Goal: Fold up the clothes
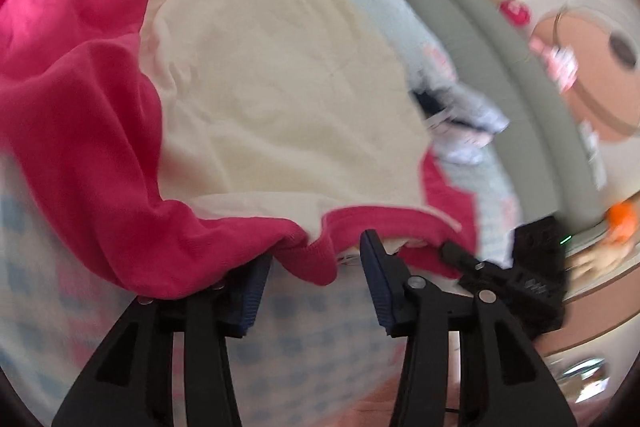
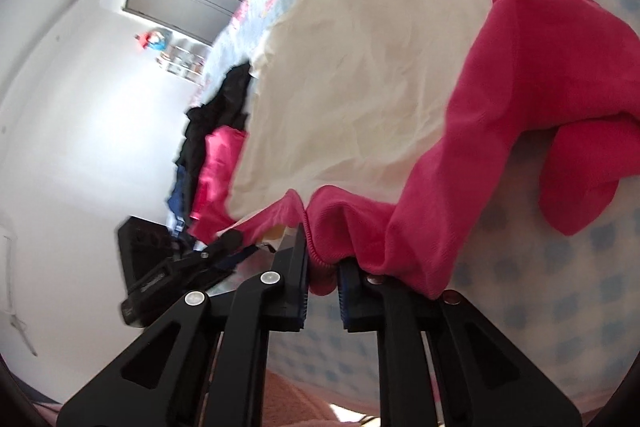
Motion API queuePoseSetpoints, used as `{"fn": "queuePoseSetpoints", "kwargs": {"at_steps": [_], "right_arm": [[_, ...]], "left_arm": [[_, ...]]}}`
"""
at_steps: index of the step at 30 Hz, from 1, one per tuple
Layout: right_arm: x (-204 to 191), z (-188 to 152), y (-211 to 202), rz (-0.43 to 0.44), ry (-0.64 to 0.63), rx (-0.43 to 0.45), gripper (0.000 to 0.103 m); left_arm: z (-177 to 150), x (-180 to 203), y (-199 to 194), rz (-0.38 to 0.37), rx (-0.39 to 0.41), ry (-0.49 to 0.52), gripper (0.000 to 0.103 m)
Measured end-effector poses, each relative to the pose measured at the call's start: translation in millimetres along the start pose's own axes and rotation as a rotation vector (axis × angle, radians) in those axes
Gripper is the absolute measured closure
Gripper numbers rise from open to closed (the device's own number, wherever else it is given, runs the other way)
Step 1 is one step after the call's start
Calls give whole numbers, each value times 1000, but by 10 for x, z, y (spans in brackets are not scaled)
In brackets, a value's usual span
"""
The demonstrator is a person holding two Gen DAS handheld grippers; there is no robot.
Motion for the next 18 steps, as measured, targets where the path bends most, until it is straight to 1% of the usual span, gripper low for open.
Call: {"fn": "queuePoseSetpoints", "kwargs": {"at_steps": [1, 2, 3, 5, 8, 10, 12, 13, 14, 16, 17, 18], "right_arm": [[29, -30, 70, -45, -20, -26, 91], [43, -76, 133, -87, -45, -62, 93], [33, -142, 152, -104, -61, -90, 95], [5, -270, 98, -86, -50, -104, 96], [26, -386, -84, -26, 34, -85, 96], [21, -415, -208, 24, 82, -66, 96], [11, -417, -299, 80, 124, -46, 96], [20, -413, -324, 81, 130, -41, 96], [43, -408, -337, 56, 122, -42, 96], [147, -420, -286, -42, 109, -61, 96], [183, -436, -226, -60, 118, -72, 96], [223, -458, -190, -69, 129, -82, 96]], "left_arm": [[-16, -42, 53, 66, -20, 10, 90], [-52, -67, 83, 96, -58, -16, 92], [-90, -91, 111, 123, -97, -45, 92], [-194, -59, -10, 53, -114, -106, 92], [-340, -60, -222, -78, -137, -179, 92], [-422, -97, -349, -167, -156, -237, 93], [-455, -122, -417, -232, -164, -280, 93], [-474, -169, -400, -183, -158, -269, 93], [-493, -219, -382, -128, -150, -255, 93], [-529, -321, -351, -19, -135, -228, 93], [-548, -341, -314, 0, -136, -217, 92], [-567, -360, -275, 16, -137, -206, 89]]}}
Point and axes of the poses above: each gripper's, at about its wrist camera, not at the fingertips, and y roughly the way its jaws point, x to its right, z to its top, the point moved 6 cm from there along y, roughly the way its jaws point, and after that the axes turned 15 degrees about z, right-handed, at the moved point
